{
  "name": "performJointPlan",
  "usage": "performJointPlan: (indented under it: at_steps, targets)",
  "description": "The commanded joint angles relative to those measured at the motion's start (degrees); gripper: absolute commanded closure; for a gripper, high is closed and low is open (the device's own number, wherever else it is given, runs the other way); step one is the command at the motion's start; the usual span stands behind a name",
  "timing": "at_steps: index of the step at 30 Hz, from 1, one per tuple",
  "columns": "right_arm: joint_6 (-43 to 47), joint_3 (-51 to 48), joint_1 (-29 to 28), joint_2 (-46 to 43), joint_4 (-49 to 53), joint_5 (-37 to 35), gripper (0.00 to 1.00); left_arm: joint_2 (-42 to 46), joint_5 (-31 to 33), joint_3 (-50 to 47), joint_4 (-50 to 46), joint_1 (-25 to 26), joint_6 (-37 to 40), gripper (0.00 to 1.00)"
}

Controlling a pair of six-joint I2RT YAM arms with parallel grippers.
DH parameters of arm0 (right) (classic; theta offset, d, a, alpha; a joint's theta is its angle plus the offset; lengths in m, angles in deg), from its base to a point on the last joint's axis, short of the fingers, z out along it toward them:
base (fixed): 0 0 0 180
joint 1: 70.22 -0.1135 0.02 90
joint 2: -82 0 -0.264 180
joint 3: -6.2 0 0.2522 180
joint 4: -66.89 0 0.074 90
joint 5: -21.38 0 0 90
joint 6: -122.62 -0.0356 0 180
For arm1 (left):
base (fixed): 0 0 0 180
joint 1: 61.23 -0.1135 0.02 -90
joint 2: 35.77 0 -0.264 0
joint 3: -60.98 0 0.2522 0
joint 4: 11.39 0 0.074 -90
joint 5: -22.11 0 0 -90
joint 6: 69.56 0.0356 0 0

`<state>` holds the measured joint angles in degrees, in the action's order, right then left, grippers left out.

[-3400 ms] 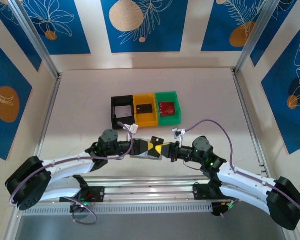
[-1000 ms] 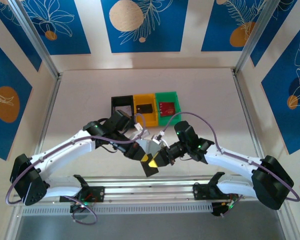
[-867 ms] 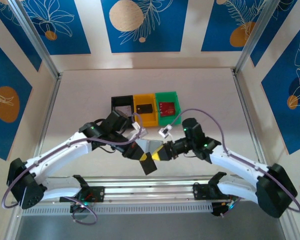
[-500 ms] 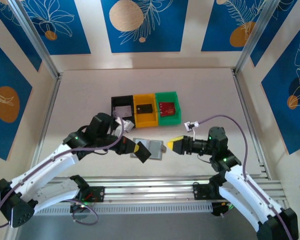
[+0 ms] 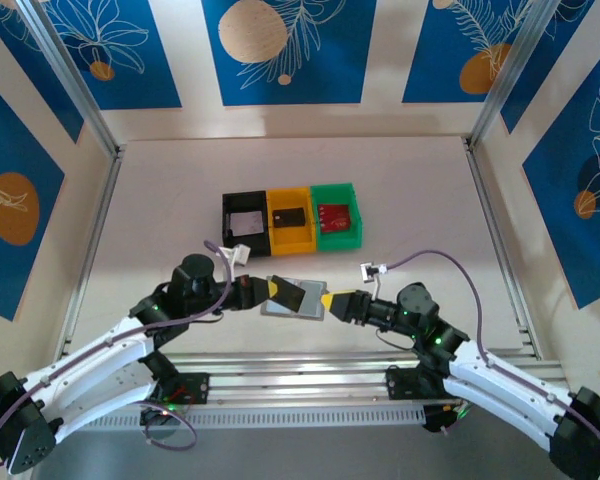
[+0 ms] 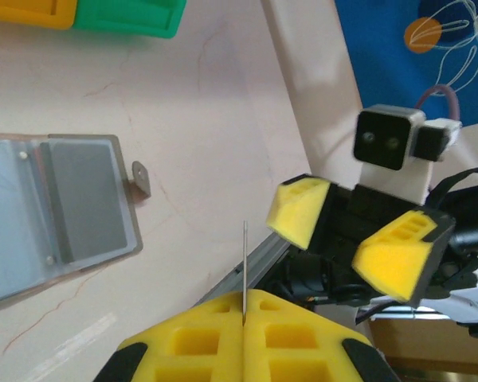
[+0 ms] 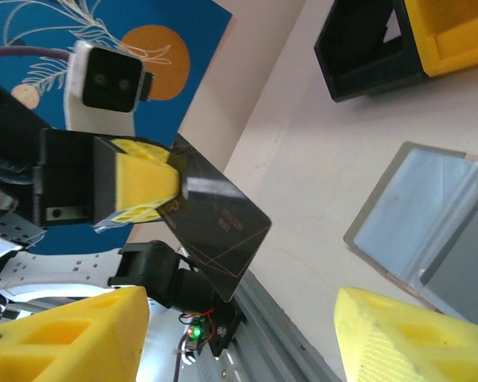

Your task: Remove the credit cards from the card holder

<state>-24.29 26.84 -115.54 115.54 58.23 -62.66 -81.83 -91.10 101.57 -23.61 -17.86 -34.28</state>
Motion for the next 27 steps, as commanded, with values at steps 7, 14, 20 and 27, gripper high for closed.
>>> performJointPlan:
  at_steps: [7,14,20,27]
  targets:
    - [-0.1,3.3,-4.3,11.8,-11.7,-6.0,0.45,-0.7,4.5,-3.9,14.1,3.3,-5.6,1.0]
    - [1.9,4.4,-5.6,13.2,-13.8,-6.4,0.5,-1.2,5.1,-4.7,15.3,4.6,-5.8,1.0]
    - [2.5,4.5,-6.0,13.5,-14.5,-6.1,0.54,-1.4,4.8,-5.1,16.9,5.0,-6.3,1.0]
    - [4.2,5.7,-6.3,14.0,-14.7,-3.9,0.64,-1.5,4.3,-5.6,18.8,5.4,-6.5,1.0]
